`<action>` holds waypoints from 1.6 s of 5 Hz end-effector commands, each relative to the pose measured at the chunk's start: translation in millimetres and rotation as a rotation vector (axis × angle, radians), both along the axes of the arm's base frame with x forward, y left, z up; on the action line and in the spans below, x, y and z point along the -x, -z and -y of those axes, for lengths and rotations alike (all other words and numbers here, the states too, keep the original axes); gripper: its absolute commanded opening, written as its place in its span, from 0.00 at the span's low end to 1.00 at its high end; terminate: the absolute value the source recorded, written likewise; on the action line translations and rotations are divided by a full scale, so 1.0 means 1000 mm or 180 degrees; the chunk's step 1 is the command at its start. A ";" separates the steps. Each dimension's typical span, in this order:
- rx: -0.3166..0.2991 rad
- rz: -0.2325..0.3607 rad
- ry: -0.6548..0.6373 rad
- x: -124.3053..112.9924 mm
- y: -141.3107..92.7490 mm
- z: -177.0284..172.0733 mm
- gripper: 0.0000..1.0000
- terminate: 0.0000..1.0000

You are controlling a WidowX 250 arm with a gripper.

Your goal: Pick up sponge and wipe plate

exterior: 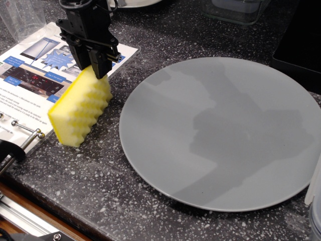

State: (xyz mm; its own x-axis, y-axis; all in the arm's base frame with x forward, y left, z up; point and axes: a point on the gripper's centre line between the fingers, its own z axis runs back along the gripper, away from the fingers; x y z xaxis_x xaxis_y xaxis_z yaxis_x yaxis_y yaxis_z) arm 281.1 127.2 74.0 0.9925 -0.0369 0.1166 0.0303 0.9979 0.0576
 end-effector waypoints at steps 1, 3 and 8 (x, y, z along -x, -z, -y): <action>0.0056 0.0132 -0.0143 -0.009 -0.008 0.003 0.00 0.00; 0.0493 0.0343 -0.0389 -0.040 -0.064 0.046 0.00 0.00; -0.0320 0.0471 -0.0692 -0.054 -0.020 0.131 0.00 0.00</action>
State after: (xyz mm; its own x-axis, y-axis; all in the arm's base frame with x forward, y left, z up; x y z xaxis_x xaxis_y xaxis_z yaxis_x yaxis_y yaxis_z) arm 329.7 -8.8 80.8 0.9628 0.1556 0.2211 -0.1916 0.9696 0.1522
